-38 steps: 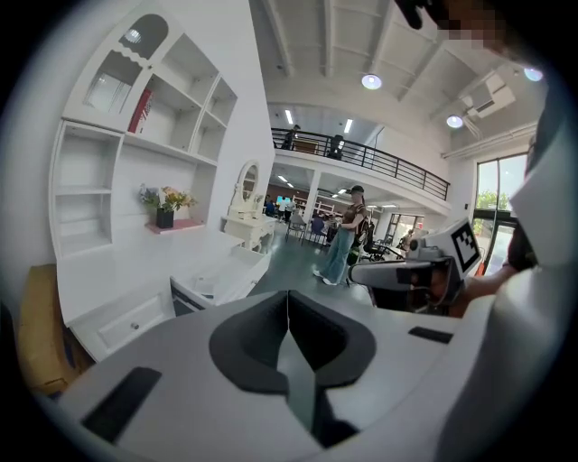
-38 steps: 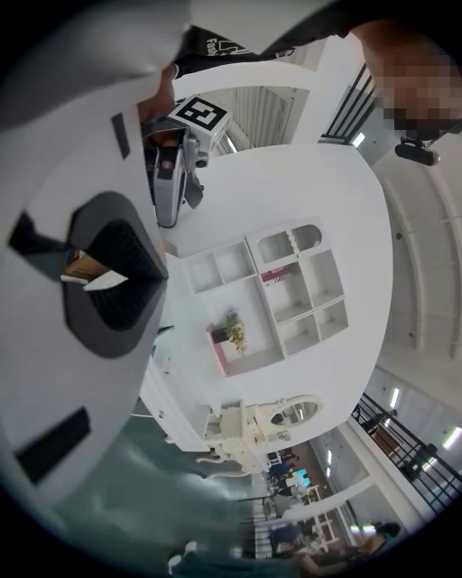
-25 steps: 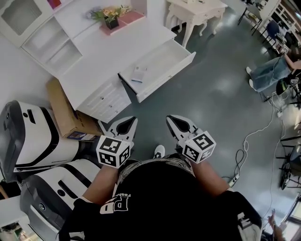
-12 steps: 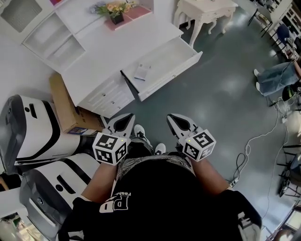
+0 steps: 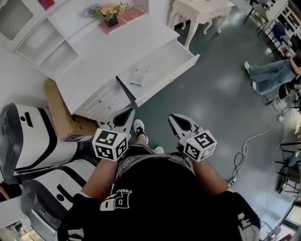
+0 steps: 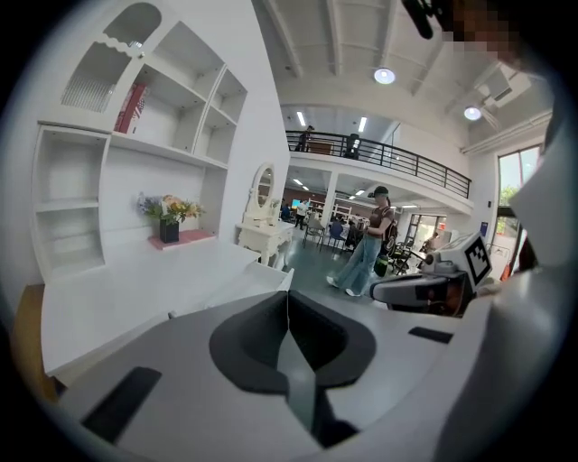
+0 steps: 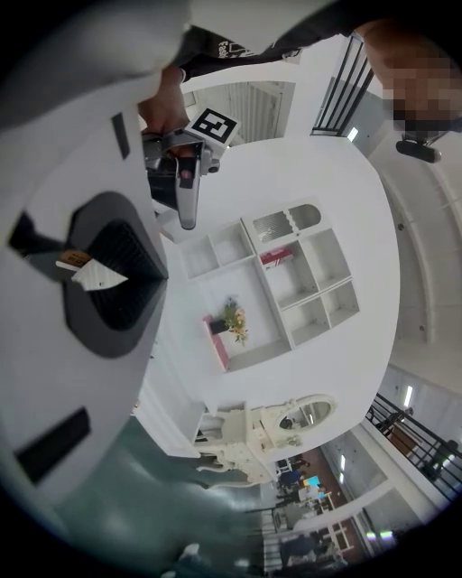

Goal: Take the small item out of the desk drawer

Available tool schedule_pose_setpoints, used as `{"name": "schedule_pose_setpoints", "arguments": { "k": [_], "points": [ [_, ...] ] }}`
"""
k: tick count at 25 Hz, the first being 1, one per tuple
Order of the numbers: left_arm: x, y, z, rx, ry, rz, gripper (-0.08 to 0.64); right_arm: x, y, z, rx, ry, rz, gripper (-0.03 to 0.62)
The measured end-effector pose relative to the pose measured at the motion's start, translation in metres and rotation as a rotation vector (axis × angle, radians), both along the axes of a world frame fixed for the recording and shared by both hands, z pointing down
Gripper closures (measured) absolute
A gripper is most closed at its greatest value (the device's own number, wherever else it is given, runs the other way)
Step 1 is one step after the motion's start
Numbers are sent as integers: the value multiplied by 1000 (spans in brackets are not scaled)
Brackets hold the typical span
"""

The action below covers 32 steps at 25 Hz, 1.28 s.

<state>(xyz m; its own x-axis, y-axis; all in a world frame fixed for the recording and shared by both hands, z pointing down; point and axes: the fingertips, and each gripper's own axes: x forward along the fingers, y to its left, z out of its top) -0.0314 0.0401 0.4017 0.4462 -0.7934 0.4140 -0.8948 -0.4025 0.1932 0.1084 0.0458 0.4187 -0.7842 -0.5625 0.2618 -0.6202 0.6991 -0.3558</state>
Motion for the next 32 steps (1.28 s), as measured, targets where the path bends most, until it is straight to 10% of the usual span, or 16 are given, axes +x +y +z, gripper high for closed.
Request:
{"name": "schedule_pose_setpoints", "arguments": {
  "k": [32],
  "points": [
    [-108, -228, 60, -120, -69, 102, 545, -104, -233, 44, -130, 183, 13, 584]
  ]
}}
